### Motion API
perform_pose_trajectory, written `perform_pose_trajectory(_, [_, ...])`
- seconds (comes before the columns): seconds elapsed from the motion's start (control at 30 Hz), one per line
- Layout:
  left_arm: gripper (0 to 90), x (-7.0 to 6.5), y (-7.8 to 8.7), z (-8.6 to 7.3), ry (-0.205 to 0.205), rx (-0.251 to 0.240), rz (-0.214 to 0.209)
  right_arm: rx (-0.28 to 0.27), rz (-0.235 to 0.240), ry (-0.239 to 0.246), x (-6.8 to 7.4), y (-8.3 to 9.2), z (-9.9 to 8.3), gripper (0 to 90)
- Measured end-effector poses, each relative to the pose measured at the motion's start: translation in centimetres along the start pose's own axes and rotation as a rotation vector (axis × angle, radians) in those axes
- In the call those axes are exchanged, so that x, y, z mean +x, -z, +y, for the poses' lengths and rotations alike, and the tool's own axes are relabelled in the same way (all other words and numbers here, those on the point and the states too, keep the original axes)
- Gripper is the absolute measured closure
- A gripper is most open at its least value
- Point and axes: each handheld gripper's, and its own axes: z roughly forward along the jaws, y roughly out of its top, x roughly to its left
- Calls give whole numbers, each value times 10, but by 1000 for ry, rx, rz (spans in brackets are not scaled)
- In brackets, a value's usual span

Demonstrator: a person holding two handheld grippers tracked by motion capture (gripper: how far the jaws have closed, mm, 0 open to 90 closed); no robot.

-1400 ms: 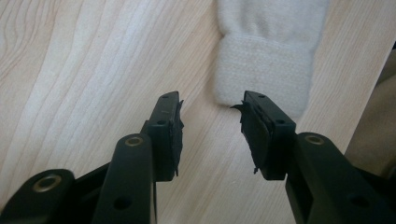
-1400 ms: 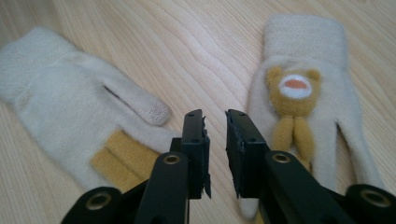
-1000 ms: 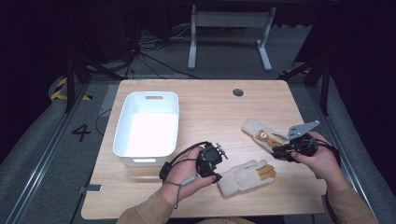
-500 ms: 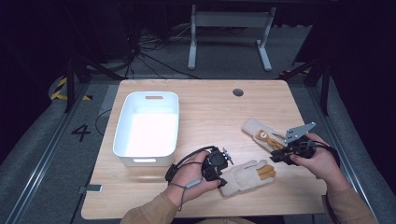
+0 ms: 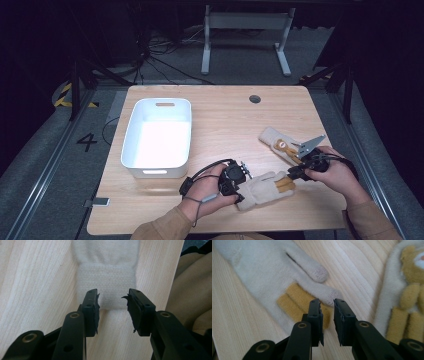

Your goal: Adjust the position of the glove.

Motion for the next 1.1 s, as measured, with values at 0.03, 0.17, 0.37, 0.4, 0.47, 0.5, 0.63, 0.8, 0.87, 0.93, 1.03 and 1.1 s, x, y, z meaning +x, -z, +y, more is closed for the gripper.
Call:
perform_pose_trajectory(0.03, [613,0,0,0,-5,-2,-1,5,3,-2,0,-2,0,762])
perform_pose_trajectory(0.17, [598,2,-4,0,-5,7,-9,33,-5,8,1,-8,1,755])
perform_pose_trajectory(0.37, [563,1,-4,1,-10,-12,-2,60,-11,9,-1,-14,-1,725])
perform_pose_trajectory(0.4, [545,1,-4,1,-10,-12,-2,65,-10,6,-1,-14,-1,726])
perform_pose_trajectory(0.47, [522,1,-7,2,-8,0,7,73,-8,6,-1,-16,-1,727])
perform_pose_trajectory(0.5, [507,0,-8,2,-6,0,12,81,-13,12,-1,-17,-1,732])
perform_pose_trajectory(0.63, [496,-1,-10,3,-14,5,19,103,-12,12,0,-19,-1,754])
perform_pose_trajectory(0.8, [488,-4,-15,5,-24,15,23,117,-13,25,-1,-21,0,836])
perform_pose_trajectory(0.87, [485,-7,-20,7,-40,21,28,118,-12,32,-1,-21,0,845])
perform_pose_trajectory(0.93, [487,-9,-24,8,-47,34,50,117,-15,35,0,-22,0,847])
perform_pose_trajectory(1.03, [489,-9,-29,9,-52,42,61,118,-14,38,0,-22,0,847])
perform_pose_trajectory(1.1, [494,-9,-31,9,-51,49,63,117,-11,38,-1,-21,0,846])
